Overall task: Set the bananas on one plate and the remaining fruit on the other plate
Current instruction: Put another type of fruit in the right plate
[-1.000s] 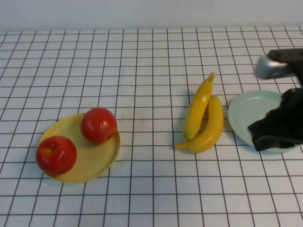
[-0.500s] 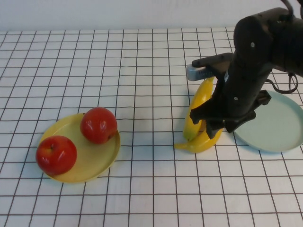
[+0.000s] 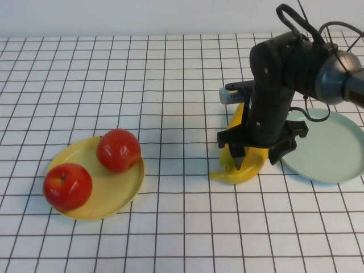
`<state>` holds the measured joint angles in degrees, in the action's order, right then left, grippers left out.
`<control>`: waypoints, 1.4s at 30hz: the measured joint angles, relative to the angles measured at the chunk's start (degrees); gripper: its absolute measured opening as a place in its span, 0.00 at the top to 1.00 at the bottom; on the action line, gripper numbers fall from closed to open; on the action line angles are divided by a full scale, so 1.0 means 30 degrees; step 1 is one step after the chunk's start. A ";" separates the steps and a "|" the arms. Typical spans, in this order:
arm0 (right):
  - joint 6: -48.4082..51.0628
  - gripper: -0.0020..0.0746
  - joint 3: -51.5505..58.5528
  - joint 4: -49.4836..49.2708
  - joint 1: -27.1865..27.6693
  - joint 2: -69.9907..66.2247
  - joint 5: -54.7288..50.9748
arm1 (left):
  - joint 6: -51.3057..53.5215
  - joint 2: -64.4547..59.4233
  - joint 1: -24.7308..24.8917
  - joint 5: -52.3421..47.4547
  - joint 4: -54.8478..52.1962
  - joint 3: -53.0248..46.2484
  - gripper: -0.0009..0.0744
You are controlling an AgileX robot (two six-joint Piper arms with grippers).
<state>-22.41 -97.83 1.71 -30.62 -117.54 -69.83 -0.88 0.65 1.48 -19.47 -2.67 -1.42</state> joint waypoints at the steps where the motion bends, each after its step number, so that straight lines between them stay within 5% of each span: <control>1: -0.0324 0.30 -0.0045 -0.0042 0.0078 -0.0106 0.0000 | 0.0000 0.0000 0.0000 0.0000 0.0000 0.0000 0.99; 11: -0.1377 0.33 -0.0114 -0.2425 0.2139 -0.0461 0.0898 | 0.0000 0.0000 0.0000 0.0000 0.0000 0.0000 0.99; 27: -0.1375 0.35 -0.0208 -0.3215 0.2189 -0.1507 0.1504 | 0.0000 0.0000 0.0000 0.0000 0.0000 0.0000 0.99; 34: -0.0744 0.54 -0.0580 -0.3293 0.2189 -0.1680 0.1529 | 0.0000 0.0000 0.0000 0.0000 0.0000 0.0000 0.99; 42: 0.3105 0.55 -0.4312 -0.3697 0.2189 -0.1475 0.0113 | 0.0000 0.0000 0.0000 0.0000 0.0000 0.0000 0.99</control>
<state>-13.10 -110.77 -9.38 -24.05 -121.96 -69.50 -0.88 0.65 1.48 -19.47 -2.67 -1.42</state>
